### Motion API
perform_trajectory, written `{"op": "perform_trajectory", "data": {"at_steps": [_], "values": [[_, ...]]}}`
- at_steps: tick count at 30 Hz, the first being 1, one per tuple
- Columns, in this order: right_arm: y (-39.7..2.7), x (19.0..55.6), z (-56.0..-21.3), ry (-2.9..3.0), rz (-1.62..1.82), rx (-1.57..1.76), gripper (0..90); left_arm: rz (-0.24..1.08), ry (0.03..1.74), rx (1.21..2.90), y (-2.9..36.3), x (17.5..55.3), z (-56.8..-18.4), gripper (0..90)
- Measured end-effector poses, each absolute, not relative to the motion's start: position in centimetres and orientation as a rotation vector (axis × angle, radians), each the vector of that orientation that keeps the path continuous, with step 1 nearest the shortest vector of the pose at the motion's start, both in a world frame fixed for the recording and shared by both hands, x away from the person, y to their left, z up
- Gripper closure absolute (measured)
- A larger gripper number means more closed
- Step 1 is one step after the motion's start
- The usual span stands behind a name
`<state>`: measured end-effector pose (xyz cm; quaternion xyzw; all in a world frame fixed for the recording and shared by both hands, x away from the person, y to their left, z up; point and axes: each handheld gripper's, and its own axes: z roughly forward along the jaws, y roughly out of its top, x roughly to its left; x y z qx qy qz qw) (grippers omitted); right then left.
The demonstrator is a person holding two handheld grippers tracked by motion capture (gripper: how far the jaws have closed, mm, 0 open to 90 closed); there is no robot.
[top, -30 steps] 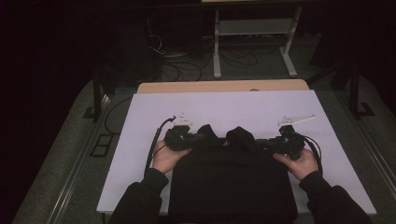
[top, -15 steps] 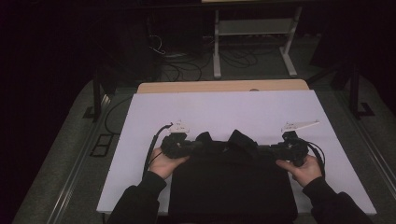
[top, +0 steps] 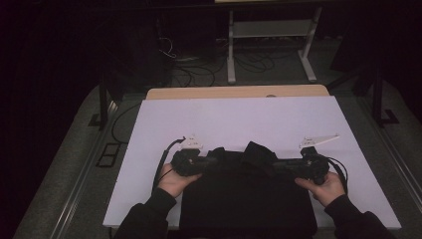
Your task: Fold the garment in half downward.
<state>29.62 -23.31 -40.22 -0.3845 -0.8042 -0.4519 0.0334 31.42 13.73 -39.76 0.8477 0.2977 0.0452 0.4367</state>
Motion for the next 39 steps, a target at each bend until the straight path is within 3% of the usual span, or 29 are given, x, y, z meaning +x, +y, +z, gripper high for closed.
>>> {"op": "perform_trajectory", "data": {"at_steps": [39], "values": [[-23.4, 25.9, -41.1, -2.422, -1.251, -1.125, 86.6, -0.007, 0.741, 2.151, 15.1, 27.3, -41.0, 84.2]]}}
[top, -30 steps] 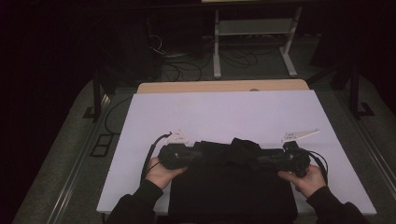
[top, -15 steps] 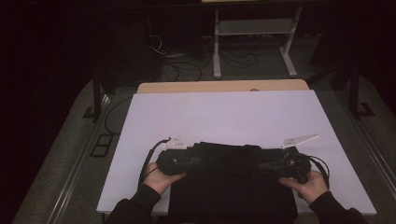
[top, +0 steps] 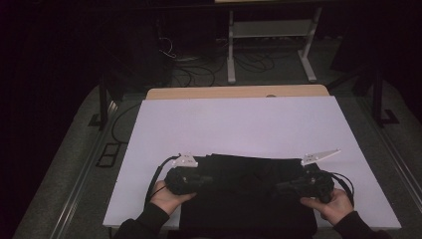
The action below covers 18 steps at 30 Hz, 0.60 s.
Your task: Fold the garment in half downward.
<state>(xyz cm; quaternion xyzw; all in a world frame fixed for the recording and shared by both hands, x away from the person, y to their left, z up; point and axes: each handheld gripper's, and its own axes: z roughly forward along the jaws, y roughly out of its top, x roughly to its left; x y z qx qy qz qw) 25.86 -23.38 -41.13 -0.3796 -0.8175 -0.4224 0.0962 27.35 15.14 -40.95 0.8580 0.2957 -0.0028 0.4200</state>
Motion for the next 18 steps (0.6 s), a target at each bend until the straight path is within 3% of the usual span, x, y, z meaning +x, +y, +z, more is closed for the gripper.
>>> {"op": "perform_trajectory", "data": {"at_steps": [18], "values": [[-23.4, 24.4, -41.2, -2.410, -1.212, -1.105, 86.5, -0.068, 0.691, 2.200, 14.7, 25.6, -41.2, 84.1]]}}
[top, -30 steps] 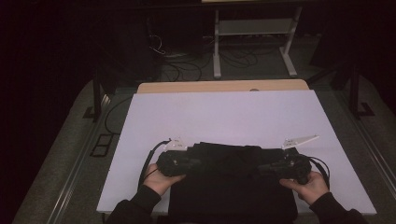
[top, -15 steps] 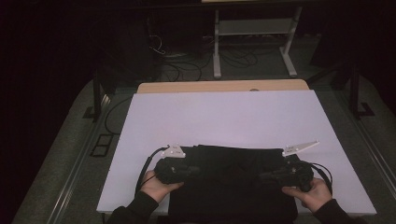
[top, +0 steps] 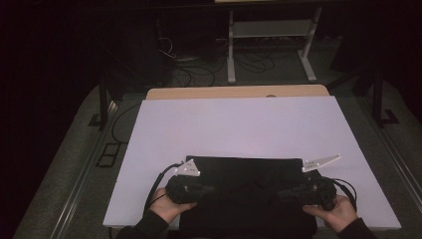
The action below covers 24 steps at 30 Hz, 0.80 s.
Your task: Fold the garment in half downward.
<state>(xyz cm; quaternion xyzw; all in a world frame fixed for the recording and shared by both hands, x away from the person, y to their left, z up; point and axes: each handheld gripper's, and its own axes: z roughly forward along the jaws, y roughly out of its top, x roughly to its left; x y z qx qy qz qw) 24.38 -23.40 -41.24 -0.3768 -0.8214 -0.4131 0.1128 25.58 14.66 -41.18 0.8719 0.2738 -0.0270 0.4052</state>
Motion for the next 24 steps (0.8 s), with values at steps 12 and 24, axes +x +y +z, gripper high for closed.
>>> {"op": "perform_trajectory", "data": {"at_steps": [12, 24], "values": [[-23.36, 24.19, -41.64, -2.408, -1.168, -1.104, 84.0, -0.099, 0.688, 2.226, 14.68, 25.49, -41.50, 82.7], [-23.54, 24.32, -41.77, -2.422, -1.171, -1.123, 62.8, -0.041, 0.689, 2.207, 14.86, 25.41, -41.35, 65.9]]}}
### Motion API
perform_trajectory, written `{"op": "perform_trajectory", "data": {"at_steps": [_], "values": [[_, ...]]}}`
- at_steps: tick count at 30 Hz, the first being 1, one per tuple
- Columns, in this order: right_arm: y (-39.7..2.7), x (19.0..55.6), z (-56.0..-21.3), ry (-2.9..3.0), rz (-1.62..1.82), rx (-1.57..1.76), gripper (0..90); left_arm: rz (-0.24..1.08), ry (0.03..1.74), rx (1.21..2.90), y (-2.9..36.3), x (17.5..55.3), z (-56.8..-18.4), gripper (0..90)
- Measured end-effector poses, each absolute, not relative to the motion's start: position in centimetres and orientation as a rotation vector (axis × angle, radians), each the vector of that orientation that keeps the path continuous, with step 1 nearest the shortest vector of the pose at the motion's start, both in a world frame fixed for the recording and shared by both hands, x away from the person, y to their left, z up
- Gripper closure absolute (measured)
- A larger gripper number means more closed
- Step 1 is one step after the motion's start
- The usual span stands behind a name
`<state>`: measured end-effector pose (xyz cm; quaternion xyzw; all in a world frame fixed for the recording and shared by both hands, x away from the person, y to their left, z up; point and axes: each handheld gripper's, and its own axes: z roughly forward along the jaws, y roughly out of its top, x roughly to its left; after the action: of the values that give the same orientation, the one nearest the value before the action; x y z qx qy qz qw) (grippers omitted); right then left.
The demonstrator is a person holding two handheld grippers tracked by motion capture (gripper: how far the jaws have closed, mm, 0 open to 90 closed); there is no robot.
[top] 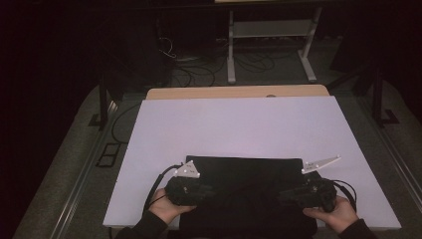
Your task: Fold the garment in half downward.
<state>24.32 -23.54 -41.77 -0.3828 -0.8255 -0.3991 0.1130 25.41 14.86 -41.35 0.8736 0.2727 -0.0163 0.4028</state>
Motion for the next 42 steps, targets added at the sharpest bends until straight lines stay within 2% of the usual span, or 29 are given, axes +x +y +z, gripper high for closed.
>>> {"op": "perform_trajectory", "data": {"at_steps": [6, 13, 18, 22, 25, 29, 36, 42], "values": [[-23.4, 24.2, -41.5, -2.448, -1.190, -1.105, 49.9, 0.000, 0.700, 2.190, 15.0, 25.4, -41.2, 47.4], [-23.5, 24.2, -41.3, -2.489, -1.225, -1.129, 29.3, 0.012, 0.729, 2.112, 15.7, 25.4, -40.9, 27.3], [-23.6, 24.3, -41.1, -2.520, -1.257, -1.155, 15.2, -0.001, 0.730, 2.099, 15.9, 25.8, -41.0, 18.5], [-23.8, 24.5, -40.8, -2.527, -1.283, -1.169, 11.3, -0.012, 0.707, 2.135, 15.8, 26.3, -41.1, 10.3], [-24.0, 24.8, -40.5, -2.539, -1.293, -1.165, 1.9, -0.014, 0.693, 2.153, 15.6, 26.6, -41.0, 1.5], [-24.0, 25.2, -40.2, -2.582, -1.293, -1.162, 0.0, -0.031, 0.693, 2.138, 15.7, 27.2, -40.9, 0.0], [-24.3, 26.4, -40.2, -2.609, -1.292, -1.205, 0.0, 0.020, 0.657, 2.137, 15.3, 27.7, -40.3, 0.0], [-24.8, 27.1, -39.7, -2.613, -1.344, -1.209, 0.0, 0.035, 0.694, 2.113, 16.0, 28.9, -40.0, 0.0]]}}
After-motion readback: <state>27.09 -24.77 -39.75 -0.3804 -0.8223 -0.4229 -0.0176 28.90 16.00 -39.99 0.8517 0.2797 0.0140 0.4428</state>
